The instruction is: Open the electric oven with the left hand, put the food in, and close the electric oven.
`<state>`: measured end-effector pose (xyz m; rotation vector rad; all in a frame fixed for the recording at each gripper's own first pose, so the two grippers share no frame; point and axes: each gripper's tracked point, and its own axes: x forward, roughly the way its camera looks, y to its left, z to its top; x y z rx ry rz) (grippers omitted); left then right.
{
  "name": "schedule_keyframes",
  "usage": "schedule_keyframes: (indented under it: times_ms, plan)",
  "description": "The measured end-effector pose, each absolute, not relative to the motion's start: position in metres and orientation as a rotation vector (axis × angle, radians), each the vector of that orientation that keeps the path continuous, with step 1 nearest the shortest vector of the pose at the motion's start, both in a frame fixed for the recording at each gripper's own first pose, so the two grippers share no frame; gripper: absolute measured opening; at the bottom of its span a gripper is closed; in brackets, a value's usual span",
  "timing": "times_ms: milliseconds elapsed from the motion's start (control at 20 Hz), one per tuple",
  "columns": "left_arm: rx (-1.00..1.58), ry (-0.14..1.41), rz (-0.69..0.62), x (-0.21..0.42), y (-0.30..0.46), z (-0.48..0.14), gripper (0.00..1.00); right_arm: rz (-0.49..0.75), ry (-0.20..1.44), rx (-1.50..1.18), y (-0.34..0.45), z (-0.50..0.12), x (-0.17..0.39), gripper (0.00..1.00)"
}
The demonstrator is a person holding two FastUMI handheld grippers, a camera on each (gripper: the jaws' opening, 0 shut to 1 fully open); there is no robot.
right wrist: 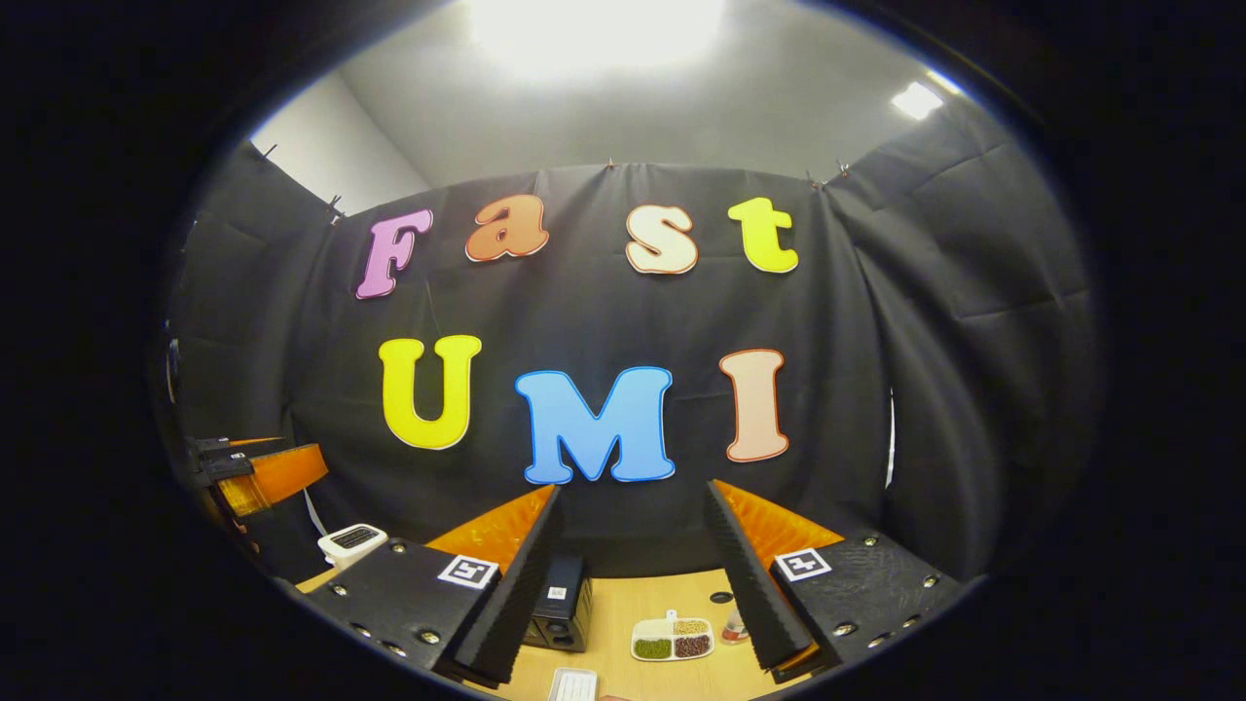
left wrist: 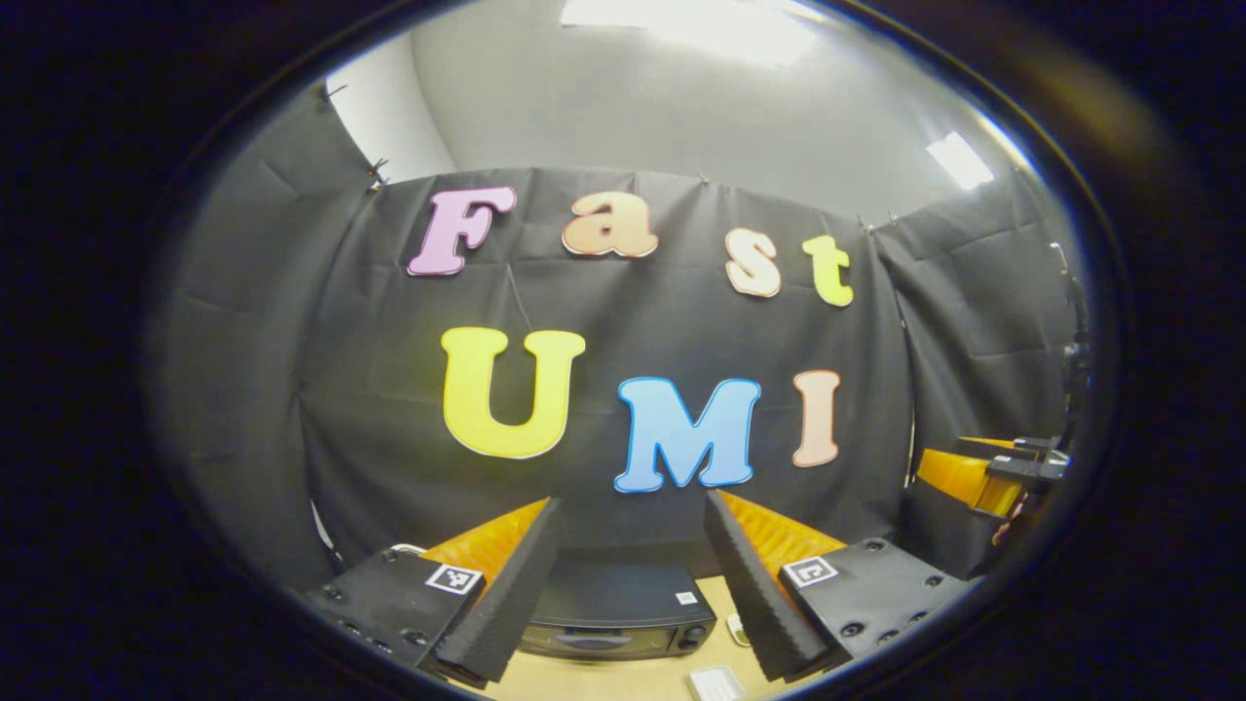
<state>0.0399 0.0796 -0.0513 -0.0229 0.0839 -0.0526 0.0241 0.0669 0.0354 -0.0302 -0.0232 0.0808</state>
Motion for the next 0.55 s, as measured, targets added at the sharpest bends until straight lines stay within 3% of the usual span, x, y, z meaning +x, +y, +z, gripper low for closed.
schedule_keyframes:
  times_ms: [550]
  plan:
    - [-0.009,0.068,-0.095,-0.004,0.101,-0.04,1.0,0.083,-0.012,-0.022,0.102,0.036,-0.019,0.88]
